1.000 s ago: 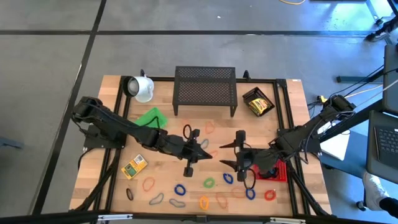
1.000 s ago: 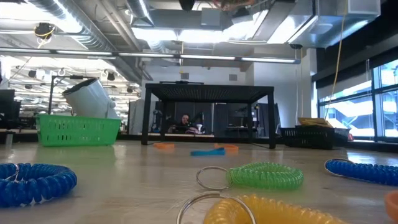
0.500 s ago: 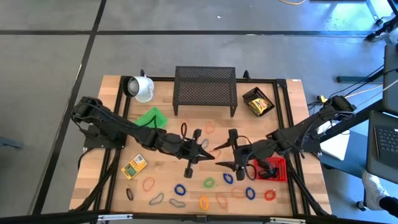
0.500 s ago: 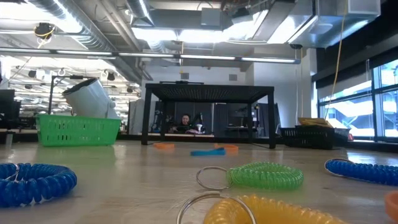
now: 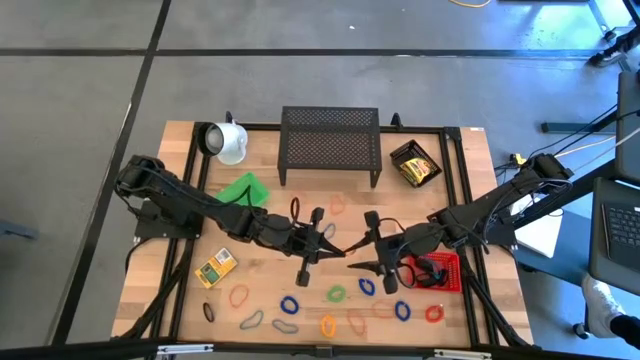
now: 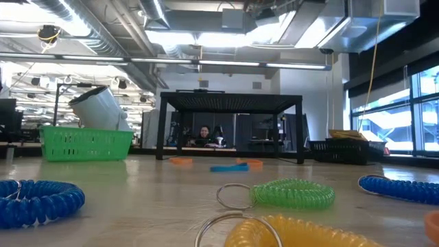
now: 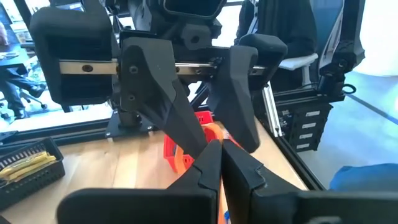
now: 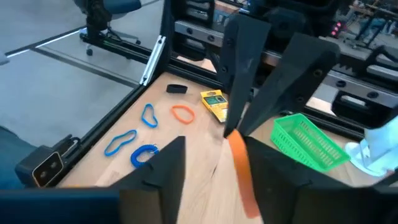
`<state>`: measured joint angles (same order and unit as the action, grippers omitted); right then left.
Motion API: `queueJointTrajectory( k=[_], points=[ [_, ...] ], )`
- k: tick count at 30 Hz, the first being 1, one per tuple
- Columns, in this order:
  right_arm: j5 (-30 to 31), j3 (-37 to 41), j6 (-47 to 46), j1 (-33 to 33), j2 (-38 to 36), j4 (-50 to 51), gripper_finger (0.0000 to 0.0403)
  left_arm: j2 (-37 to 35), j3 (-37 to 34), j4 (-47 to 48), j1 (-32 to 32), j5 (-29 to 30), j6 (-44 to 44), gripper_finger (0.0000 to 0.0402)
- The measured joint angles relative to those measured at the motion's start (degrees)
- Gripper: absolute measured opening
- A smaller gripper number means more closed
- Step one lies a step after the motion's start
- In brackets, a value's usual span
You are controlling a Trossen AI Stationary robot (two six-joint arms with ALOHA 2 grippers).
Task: Pick & Place Office Desk Supplies
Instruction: Put the orange rubber band into the red bin
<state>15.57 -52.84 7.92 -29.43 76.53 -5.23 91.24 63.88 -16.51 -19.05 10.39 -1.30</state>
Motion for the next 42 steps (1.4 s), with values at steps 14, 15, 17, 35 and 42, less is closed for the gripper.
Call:
queueJointTrajectory(
  k=[14,15,17,35,42],
  points=[
    [0.0,0.0,-7.8,0.0,0.0,0.5,0.0008,0.0,0.0,-0.1,0.1,0.2,2.3,0.002],
    [0.0,0.0,-8.8,0.0,0.0,0.9,0.0009,0.0,0.0,-0.1,0.1,0.2,2.5,0.0025],
    [0.0,0.0,-10.2,0.1,0.0,2.1,0.0008,0.0,0.0,-0.1,0.0,0.2,2.4,0.0038],
    [-17.1,0.0,-48.4,-1.7,-8.8,44.7,0.0004,0.0,0.0,7.6,0.3,13.2,3.1,0.0125],
    [-23.7,0.0,-60.5,-7.1,-6.0,54.0,0.0004,0.0,0.0,12.5,0.3,17.4,8.2,0.0125]
  ],
)
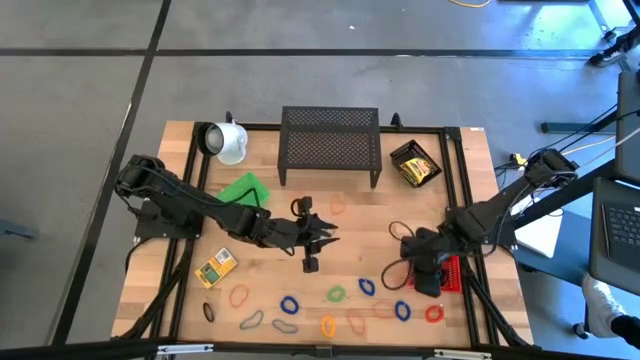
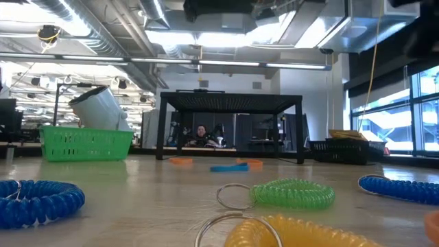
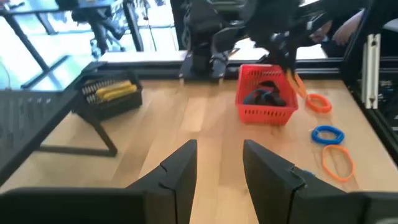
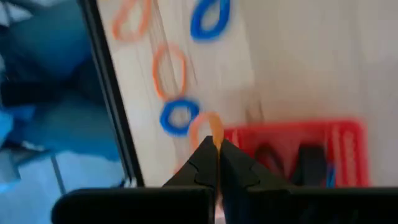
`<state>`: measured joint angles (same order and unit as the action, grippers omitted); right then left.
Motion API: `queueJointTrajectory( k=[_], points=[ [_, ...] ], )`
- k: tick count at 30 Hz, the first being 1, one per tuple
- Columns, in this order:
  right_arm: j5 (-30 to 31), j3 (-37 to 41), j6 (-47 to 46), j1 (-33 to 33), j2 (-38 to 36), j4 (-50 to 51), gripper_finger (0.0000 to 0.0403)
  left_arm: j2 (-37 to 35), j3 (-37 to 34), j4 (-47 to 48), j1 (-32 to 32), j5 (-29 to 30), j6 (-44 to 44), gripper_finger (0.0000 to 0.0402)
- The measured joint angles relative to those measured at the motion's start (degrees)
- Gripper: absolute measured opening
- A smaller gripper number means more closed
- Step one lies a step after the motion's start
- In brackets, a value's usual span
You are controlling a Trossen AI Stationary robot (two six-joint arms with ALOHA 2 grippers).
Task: Pick & Place Office Desk Supplies
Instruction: Put the orange rubber band into the red bin
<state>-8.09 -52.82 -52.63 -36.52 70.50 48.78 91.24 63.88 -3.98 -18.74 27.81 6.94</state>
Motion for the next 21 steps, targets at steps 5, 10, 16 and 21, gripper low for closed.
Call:
queueJointTrajectory(
  k=[5,10,16,21],
  points=[
    [-2.6,0.0,-3.8,-3.4,3.5,3.3,0.0004,0.0,0.0,1.9,0.0,0.1,1.4,0.0125],
    [-2.4,0.0,-5.2,-4.8,7.3,8.1,0.0004,0.0,0.0,2.1,0.0,0.1,1.5,0.0125],
    [-1.9,0.0,-6.5,-4.8,10.5,13.5,0.0011,0.0,0.0,2.1,0.0,0.0,2.6,0.0125],
    [-1.8,0.0,-6.5,-4.8,11.7,13.7,0.0035,0.0,0.0,2.4,-0.1,0.0,3.0,0.0125]
  ],
)
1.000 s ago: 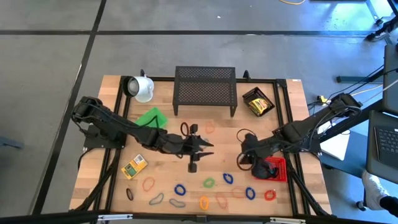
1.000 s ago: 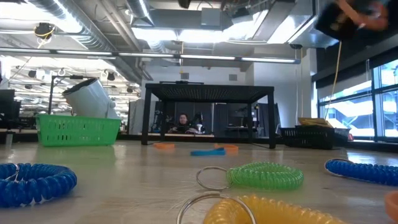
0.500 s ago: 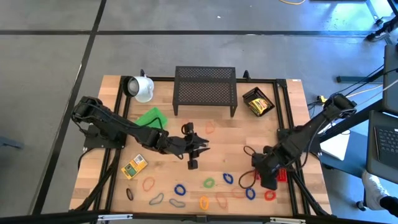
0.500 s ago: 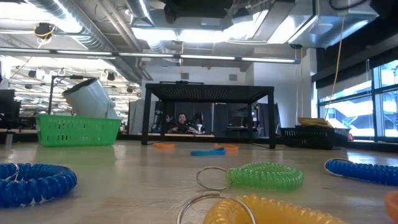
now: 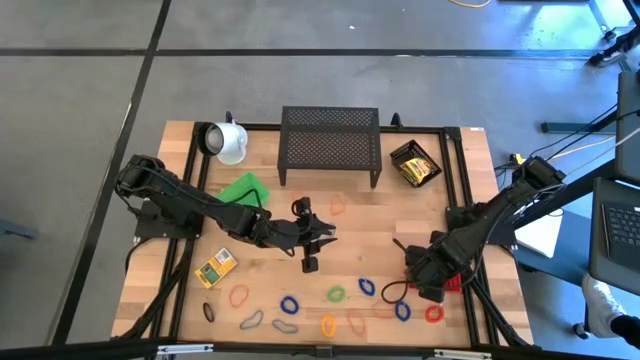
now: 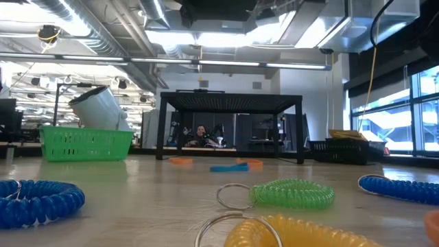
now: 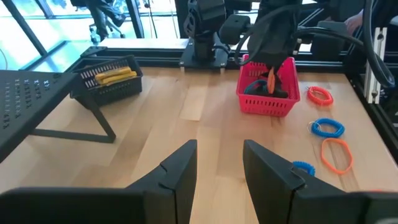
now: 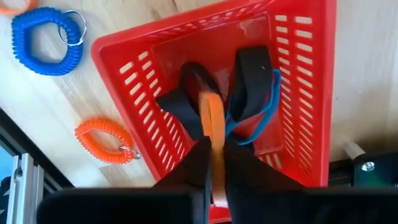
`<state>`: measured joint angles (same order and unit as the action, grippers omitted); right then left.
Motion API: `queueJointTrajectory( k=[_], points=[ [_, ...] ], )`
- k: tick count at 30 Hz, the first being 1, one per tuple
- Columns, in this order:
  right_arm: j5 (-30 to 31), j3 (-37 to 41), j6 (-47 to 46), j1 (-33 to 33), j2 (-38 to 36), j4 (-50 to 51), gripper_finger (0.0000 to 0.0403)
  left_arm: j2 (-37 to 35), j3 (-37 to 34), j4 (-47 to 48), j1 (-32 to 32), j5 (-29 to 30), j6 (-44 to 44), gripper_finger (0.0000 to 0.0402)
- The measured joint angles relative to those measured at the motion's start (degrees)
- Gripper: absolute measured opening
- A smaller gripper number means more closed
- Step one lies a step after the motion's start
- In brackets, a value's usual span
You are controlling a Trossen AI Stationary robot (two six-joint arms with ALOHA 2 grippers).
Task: Pick & Place Office Desk Supplies
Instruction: Put the orange rubber band into the red bin, then put the bottom left blue spring keychain into the green bin
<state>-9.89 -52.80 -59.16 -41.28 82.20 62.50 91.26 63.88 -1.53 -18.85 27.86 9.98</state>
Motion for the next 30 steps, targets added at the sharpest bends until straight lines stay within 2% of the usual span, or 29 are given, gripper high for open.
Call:
queueJointTrajectory(
  k=[10,14,16,20,27,30],
  points=[
    [1.0,0.0,-0.4,0.0,0.1,0.0,0.0121,0.0,0.0,0.1,0.0,0.0,0.1,0.0125],
    [1.1,0.0,0.1,0.0,0.1,0.0,0.0164,0.0,0.0,0.4,-0.3,-0.5,3.5,0.0125],
    [1.1,0.0,0.2,0.1,0.1,0.0,0.0182,0.0,0.0,2.5,-0.5,-2.8,7.4,0.0125],
    [1.1,0.0,0.2,0.1,0.1,0.0,0.0208,0.0,0.0,11.1,-1.6,-11.8,17.1,0.0127],
    [6.2,0.0,2.9,0.1,0.1,-0.1,0.0222,1.4,0.1,30.1,-6.3,-23.5,39.7,0.0152],
    [9.6,0.0,3.8,0.1,0.1,-0.1,0.0222,2.9,0.0,32.9,-9.9,-24.8,41.0,0.0169]
  ],
)
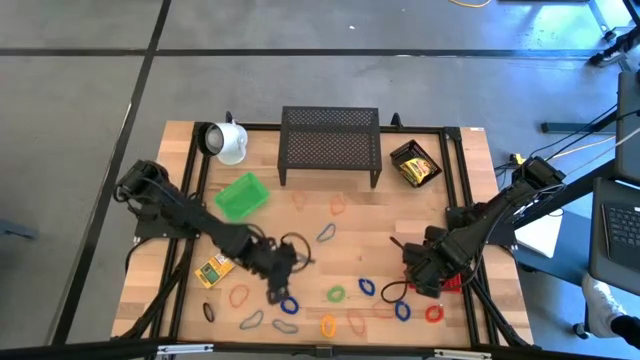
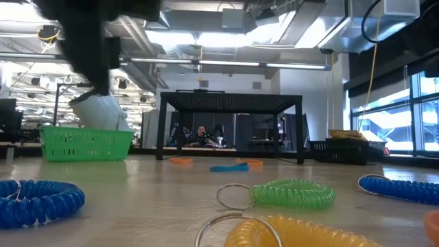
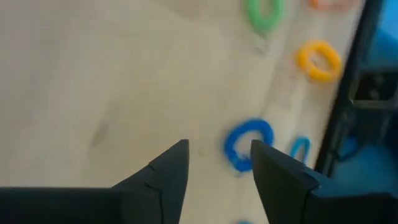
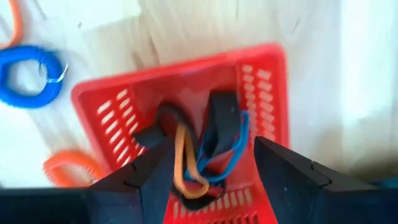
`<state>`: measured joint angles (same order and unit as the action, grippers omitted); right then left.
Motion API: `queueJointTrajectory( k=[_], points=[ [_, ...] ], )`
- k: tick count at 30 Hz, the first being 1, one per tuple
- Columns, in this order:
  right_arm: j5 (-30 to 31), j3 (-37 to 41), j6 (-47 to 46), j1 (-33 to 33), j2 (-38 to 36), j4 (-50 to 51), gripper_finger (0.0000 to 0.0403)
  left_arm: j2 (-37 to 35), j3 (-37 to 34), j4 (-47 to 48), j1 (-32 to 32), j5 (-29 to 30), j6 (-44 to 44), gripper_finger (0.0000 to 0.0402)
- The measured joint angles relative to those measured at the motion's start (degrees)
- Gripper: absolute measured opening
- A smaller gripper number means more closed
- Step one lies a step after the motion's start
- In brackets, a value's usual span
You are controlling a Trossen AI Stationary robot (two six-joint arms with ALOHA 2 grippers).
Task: Pick & Place Office Desk Supplies
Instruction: Put the bottom left blue spring keychain into the green bin
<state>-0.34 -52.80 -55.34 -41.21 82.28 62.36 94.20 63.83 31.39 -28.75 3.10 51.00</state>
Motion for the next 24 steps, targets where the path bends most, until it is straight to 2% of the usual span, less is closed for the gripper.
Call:
queueJointTrajectory(
  k=[6,12,18,24],
  points=[
    [3.4,0.0,1.9,0.1,0.0,-0.6,0.0222,6.0,0.1,-4.2,-5.6,2.0,-9.0,0.0184],
    [4.0,0.0,1.8,0.4,0.0,-1.2,0.0222,11.9,0.1,-7.9,-7.3,5.6,-17.0,0.0185],
    [4.0,0.0,0.7,0.5,0.0,-2.5,0.0222,14.8,0.1,-9.8,-6.5,7.5,-19.4,0.0185],
    [4.1,0.0,0.3,0.5,0.0,-3.7,0.0222,16.6,0.4,-7.4,-6.6,9.1,-20.2,0.0177]
  ],
)
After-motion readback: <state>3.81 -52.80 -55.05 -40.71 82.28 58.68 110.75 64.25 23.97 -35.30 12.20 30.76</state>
